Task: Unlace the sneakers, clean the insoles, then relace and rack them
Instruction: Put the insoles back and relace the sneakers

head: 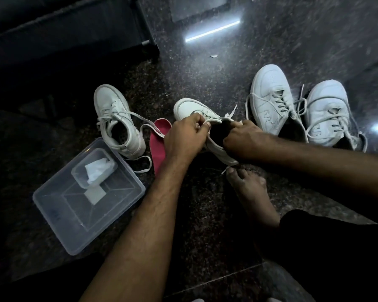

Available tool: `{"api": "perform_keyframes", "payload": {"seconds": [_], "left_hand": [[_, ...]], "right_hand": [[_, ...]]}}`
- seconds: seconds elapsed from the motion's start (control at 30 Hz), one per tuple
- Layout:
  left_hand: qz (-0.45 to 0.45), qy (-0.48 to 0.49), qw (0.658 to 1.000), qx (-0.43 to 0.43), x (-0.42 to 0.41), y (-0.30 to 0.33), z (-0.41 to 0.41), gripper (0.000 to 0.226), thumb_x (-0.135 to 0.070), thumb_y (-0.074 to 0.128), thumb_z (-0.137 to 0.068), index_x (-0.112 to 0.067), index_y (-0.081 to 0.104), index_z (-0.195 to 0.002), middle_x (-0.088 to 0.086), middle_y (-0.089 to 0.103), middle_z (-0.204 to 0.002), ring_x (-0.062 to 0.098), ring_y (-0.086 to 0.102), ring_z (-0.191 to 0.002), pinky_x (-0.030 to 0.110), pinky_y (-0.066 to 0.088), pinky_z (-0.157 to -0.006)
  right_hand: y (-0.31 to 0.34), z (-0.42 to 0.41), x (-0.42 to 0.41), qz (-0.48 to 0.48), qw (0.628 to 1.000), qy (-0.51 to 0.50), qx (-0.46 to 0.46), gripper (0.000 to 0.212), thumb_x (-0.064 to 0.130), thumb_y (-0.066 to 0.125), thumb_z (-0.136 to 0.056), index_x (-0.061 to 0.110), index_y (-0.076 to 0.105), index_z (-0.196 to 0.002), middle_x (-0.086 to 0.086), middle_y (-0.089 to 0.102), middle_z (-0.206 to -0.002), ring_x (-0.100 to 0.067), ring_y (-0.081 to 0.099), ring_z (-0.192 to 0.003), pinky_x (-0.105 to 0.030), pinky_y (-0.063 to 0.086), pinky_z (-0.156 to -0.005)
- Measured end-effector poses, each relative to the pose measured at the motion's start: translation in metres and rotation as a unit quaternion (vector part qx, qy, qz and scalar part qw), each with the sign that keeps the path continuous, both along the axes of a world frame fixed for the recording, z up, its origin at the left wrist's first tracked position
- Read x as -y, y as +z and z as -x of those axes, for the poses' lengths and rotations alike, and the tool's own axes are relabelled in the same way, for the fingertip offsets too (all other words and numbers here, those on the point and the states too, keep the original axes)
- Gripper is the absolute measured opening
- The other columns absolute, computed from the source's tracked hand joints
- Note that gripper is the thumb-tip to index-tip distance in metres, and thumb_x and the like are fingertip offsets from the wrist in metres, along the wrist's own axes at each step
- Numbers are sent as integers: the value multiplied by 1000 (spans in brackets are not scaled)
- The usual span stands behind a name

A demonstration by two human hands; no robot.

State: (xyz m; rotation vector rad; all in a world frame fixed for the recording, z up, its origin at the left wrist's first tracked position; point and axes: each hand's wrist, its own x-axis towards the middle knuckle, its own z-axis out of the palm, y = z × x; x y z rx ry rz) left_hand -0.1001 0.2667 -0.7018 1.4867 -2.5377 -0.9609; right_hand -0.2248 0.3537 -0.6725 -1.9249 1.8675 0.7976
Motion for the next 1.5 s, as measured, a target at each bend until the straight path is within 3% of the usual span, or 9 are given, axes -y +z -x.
{"api": "perform_keyframes", "payload": {"seconds": [0.17, 0.47, 0.6, 0.73, 0.87, 0.97, 1.1, 1.33, 1.5], "left_hand": [[3, -3, 1000, -1, 2, -1, -1, 24, -52, 57, -92, -32, 67, -101, -8, 73, -91, 23, 66, -93, 31, 45, -68], [9, -2, 1000, -18, -3, 1, -2, 23, -50, 58, -93, -30, 66, -101, -8, 73, -91, 23, 66, -91, 31, 46, -67], [9, -4, 1000, -27, -2, 0, -3, 23, -49, 58, -92, -29, 66, -100, -7, 73, -89, 24, 66, -90, 35, 52, -70], [-2, -3, 999, -46, -3, 0, -2, 21, -47, 60, -92, -27, 65, -97, -6, 72, -87, 24, 66, -87, 34, 50, -68], [1, 28, 996, -83, -7, -6, 1, 18, -39, 64, -90, -22, 60, -86, 1, 70, -76, 29, 65, -79, 38, 50, -64], [-59, 80, 982, -161, -2, -13, 2, 16, -34, 68, -85, -22, 57, -80, -1, 67, -65, 25, 66, -67, 38, 53, -60], [-74, 139, 958, -238, 15, -10, 7, 15, -24, 72, -85, -14, 62, -80, 2, 69, -66, 20, 64, -59, 37, 52, -61], [-189, 141, 931, -278, 32, -5, -3, 13, -13, 63, -91, -23, 59, -84, 5, 64, -72, 19, 59, -70, 38, 52, -68], [-102, 154, 953, -241, 30, -12, -32, 8, -14, 65, -91, -20, 64, -97, 0, 69, -81, 8, 60, -68, 24, 48, -66]], "right_hand": [[-7, 0, -6, -21, 1000, 17, -4, 25, 32, 49, -96, 27, 68, -112, 10, 66, -114, -18, 46, -124, -30, 27, -84], [-16, 13, -2, 25, 994, 100, 28, 30, 22, 40, -100, 21, 64, -117, 3, 65, -118, -21, 57, -115, -35, 52, -82], [-12, 12, 12, -61, 995, 83, 14, 29, 21, 42, -100, 18, 64, -120, 1, 66, -121, -22, 62, -114, -31, 46, -79], [-16, 14, 11, -17, 992, 122, 5, 29, 20, 39, -101, 19, 61, -119, 2, 65, -120, -20, 60, -116, -32, 42, -88], [-20, 27, -6, 69, 985, 101, 124, 21, 16, 43, -95, 20, 58, -109, 1, 58, -115, -21, 57, -112, -32, 42, -73], [-19, 32, -21, 95, 967, 64, 227, 32, 19, 43, -84, 18, 57, -113, 2, 57, -117, -21, 54, -113, -30, 44, -76], [-14, 19, -21, 183, 970, 85, 138, 57, 56, 25, -91, 23, 55, -126, 5, 64, -119, -20, 56, -116, -36, 49, -86], [-35, 23, 5, 186, 977, 20, 98, 49, 31, 19, -84, 27, 62, -106, 6, 69, -99, -23, 59, -102, -36, 46, -86], [-36, 18, 9, 249, 966, -18, 69, 31, 22, 30, -86, 20, 59, -97, -2, 66, -91, -28, 59, -96, -40, 45, -78]]}}
